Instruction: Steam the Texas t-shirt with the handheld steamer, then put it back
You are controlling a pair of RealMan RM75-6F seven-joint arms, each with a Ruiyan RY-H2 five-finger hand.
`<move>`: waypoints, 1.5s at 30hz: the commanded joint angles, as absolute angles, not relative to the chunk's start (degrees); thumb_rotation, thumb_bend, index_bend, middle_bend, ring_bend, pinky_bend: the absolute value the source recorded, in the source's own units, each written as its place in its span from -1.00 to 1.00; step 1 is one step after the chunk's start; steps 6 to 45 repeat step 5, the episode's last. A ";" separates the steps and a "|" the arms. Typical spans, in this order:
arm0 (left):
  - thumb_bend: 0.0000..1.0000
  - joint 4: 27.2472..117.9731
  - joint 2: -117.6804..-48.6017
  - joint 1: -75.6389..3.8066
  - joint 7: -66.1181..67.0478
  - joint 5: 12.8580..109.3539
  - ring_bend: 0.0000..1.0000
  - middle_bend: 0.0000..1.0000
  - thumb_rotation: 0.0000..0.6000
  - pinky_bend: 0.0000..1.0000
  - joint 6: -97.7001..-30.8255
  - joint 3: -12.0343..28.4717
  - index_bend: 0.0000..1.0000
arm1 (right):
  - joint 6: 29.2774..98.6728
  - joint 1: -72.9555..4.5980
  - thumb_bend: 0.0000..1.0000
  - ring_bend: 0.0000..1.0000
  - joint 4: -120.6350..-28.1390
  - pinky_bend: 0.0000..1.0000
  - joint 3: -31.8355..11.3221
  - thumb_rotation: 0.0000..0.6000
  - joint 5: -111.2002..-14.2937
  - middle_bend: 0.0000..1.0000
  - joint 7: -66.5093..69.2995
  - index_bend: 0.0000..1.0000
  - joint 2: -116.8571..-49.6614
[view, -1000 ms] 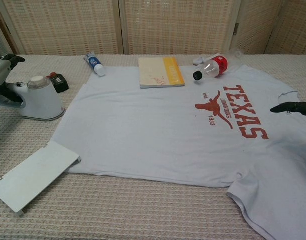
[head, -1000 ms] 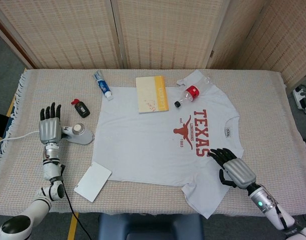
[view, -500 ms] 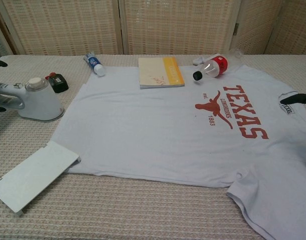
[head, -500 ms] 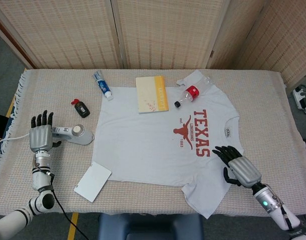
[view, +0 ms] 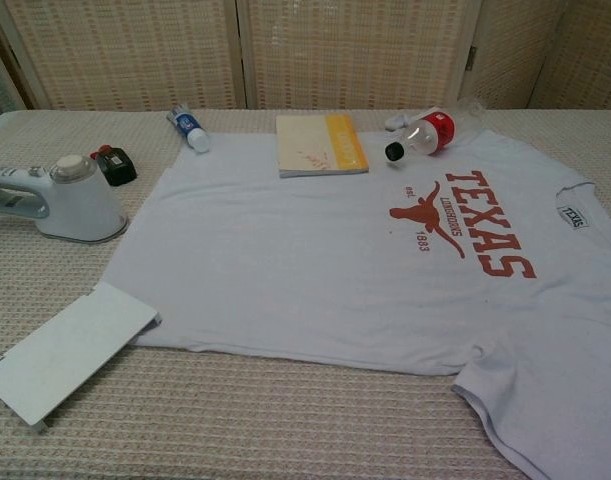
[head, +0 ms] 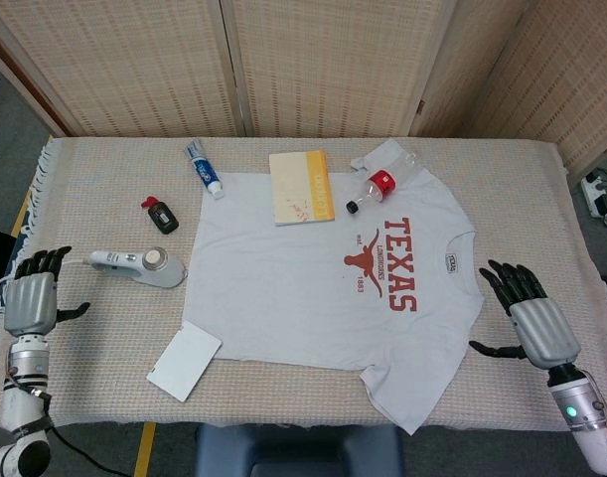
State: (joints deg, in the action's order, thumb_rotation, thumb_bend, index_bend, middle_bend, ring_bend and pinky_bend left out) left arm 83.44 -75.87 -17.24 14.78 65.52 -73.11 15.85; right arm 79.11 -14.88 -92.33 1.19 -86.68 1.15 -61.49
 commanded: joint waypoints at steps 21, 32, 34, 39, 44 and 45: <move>-1.00 91.49 -70.86 -10.60 14.32 71.87 -0.71 -0.46 1.00 -0.63 -81.89 10.20 -0.50 | 85.34 -10.24 -1.00 -1.00 -93.00 -1.00 0.73 0.44 -87.34 -1.00 -1.40 -1.00 -61.22; -1.00 91.49 -70.86 -10.60 14.32 71.87 -0.71 -0.46 1.00 -0.63 -81.89 10.20 -0.50 | 85.34 -10.24 -1.00 -1.00 -93.00 -1.00 0.73 0.44 -87.34 -1.00 -1.40 -1.00 -61.22; -1.00 91.49 -70.86 -10.60 14.32 71.87 -0.71 -0.46 1.00 -0.63 -81.89 10.20 -0.50 | 85.34 -10.24 -1.00 -1.00 -93.00 -1.00 0.73 0.44 -87.34 -1.00 -1.40 -1.00 -61.22; -1.00 91.49 -70.86 -10.60 14.32 71.87 -0.71 -0.46 1.00 -0.63 -81.89 10.20 -0.50 | 85.34 -10.24 -1.00 -1.00 -93.00 -1.00 0.73 0.44 -87.34 -1.00 -1.40 -1.00 -61.22; -1.00 91.49 -70.86 -10.60 14.32 71.87 -0.71 -0.46 1.00 -0.63 -81.89 10.20 -0.50 | 85.34 -10.24 -1.00 -1.00 -93.00 -1.00 0.73 0.44 -87.34 -1.00 -1.40 -1.00 -61.22; -1.00 91.49 -70.86 -10.60 14.32 71.87 -0.71 -0.46 1.00 -0.63 -81.89 10.20 -0.50 | 85.34 -10.24 -1.00 -1.00 -93.00 -1.00 0.73 0.44 -87.34 -1.00 -1.40 -1.00 -61.22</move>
